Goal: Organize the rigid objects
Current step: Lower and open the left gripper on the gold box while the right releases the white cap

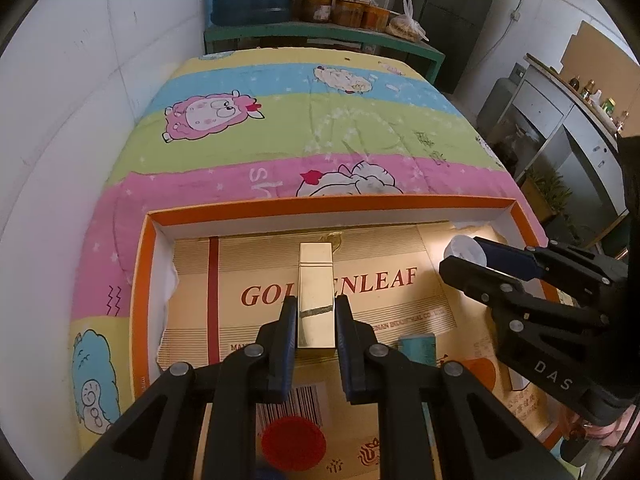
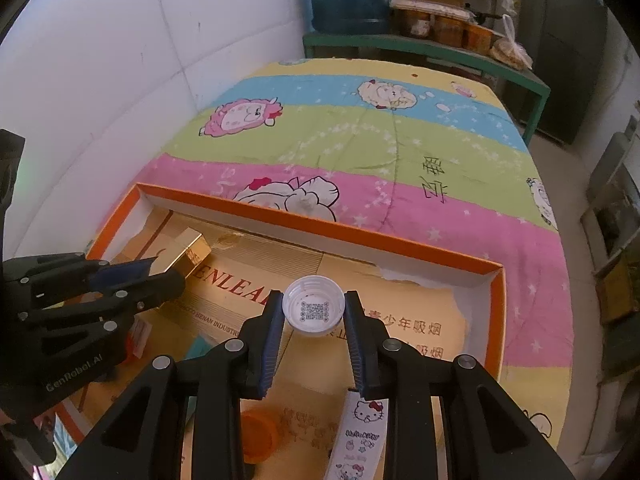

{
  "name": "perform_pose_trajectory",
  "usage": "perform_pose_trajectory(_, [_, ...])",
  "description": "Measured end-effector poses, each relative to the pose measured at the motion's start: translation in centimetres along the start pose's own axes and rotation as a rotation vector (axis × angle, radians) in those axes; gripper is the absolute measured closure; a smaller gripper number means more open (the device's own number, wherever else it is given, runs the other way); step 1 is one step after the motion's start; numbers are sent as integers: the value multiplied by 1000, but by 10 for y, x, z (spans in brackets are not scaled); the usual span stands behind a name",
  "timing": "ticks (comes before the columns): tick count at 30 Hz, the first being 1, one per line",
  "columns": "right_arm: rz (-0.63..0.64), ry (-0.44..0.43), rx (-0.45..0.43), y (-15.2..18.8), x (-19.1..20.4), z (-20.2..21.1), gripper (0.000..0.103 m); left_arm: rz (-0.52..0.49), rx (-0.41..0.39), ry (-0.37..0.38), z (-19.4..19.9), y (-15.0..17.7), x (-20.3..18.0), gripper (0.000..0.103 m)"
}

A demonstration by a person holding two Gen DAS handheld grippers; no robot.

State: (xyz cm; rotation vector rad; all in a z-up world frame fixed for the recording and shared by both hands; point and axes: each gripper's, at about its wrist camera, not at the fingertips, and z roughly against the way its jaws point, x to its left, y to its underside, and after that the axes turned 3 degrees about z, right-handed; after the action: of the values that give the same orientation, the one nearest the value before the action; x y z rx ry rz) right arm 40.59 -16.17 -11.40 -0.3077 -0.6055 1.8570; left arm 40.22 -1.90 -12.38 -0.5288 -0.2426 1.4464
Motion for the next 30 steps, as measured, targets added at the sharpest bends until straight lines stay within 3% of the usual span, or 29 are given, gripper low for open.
perform_pose_trajectory(18, [20,-5,59,-1,5,-16,72,-21,-11,0,-3,3,-1,82])
perform_pose_trajectory(26, [20,-6,62,0,6,-16,63,-30,-24,8,-1,3,-4,58])
perform_pose_trajectory(30, [5,-8,55,2,4,-11,63,-34,-42,3,5,4,-6,58])
